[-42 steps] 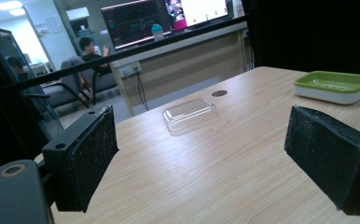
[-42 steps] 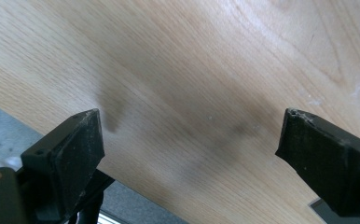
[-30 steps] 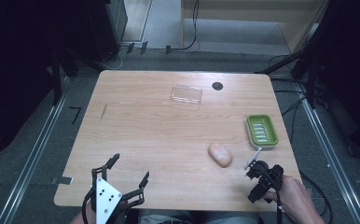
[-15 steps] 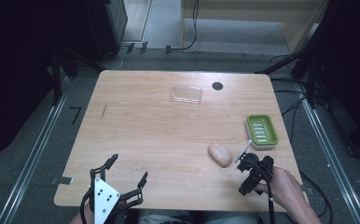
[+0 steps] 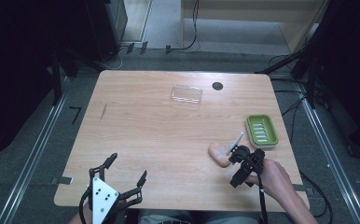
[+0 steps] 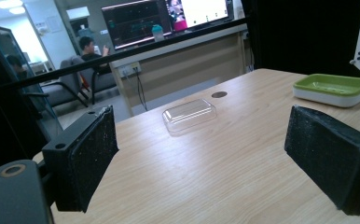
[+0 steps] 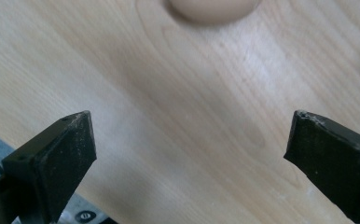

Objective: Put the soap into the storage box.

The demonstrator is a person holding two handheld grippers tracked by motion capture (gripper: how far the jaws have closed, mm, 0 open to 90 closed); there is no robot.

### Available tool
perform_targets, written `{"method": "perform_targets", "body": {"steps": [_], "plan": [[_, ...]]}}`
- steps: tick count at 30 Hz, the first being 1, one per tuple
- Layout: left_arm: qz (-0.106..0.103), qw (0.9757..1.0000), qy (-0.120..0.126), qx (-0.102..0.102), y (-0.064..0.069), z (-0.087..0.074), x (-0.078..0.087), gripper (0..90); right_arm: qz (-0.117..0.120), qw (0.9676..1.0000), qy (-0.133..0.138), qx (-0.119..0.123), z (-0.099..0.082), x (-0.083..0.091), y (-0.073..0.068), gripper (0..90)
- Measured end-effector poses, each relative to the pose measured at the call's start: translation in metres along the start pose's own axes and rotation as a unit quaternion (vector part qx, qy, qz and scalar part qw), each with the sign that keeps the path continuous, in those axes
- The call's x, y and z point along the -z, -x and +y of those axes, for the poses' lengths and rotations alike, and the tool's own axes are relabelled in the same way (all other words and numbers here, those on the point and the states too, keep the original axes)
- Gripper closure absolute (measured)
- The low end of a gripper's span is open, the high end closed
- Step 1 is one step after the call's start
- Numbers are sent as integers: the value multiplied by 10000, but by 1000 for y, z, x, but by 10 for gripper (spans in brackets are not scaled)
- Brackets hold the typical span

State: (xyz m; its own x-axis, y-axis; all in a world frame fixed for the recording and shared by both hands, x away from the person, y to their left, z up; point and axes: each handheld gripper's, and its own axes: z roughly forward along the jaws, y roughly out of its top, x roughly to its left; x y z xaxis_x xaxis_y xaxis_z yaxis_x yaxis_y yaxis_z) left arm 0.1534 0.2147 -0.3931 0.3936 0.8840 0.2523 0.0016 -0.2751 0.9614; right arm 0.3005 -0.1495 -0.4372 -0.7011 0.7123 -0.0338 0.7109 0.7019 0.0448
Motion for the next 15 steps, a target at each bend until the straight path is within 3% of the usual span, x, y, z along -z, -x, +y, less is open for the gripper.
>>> {"method": "perform_targets", "body": {"steps": [3, 15], "plan": [[-59, 9999, -2, -91, 2, 0, 0, 99, 19, 10000, 44, 10, 7, 1, 1, 15], [-16, 10000, 26, -32, 1, 0, 1, 99, 142, 9997, 179, 24, 33, 4, 4, 15]]}}
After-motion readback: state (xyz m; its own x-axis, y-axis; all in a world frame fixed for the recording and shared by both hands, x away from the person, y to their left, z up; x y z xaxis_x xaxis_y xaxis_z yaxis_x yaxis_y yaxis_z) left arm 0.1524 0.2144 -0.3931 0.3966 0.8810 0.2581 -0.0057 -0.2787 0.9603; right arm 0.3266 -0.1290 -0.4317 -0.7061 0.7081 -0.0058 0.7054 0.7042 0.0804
